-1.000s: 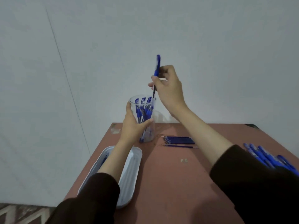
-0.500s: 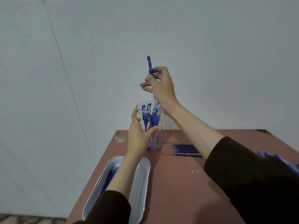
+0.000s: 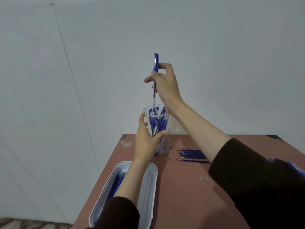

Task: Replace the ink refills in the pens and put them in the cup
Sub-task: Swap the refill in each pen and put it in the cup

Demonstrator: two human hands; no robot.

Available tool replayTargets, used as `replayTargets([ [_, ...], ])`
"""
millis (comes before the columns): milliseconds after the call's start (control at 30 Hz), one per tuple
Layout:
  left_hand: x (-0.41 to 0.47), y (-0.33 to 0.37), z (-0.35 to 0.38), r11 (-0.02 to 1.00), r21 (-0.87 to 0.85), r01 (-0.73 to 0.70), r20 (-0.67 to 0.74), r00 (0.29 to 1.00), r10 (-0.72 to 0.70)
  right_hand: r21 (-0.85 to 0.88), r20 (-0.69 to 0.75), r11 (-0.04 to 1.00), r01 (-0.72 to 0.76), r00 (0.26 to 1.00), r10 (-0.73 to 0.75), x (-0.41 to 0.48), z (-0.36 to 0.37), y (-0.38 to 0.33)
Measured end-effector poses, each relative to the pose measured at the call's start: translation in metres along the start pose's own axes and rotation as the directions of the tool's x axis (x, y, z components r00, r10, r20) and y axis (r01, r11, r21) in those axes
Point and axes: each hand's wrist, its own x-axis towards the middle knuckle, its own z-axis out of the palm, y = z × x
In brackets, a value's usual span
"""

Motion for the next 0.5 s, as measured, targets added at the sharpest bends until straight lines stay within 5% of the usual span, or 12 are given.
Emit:
replayTargets([
  [133,-0.001,0.002,-0.001,1.0,-0.001,-0.006,0.01,1.0,0.006,-0.194,0.017,0.98,0.04,0.999,-0.037,-0.001,-0.002,0.014],
  [267,-0.001,0.002,-0.001,1.0,0.003,0.007,0.019,1.0,-0.007,-0.512,0.15,0.857,0.057,0.988,0.024,-0.008,-0.012,0.029],
  [500,0.001,0.0,-0.001,1.0,-0.004,0.026,0.018,0.999,-0.026,-0.755,0.336,0.639,0.145,0.923,0.186,-0.011,-0.017,0.031],
])
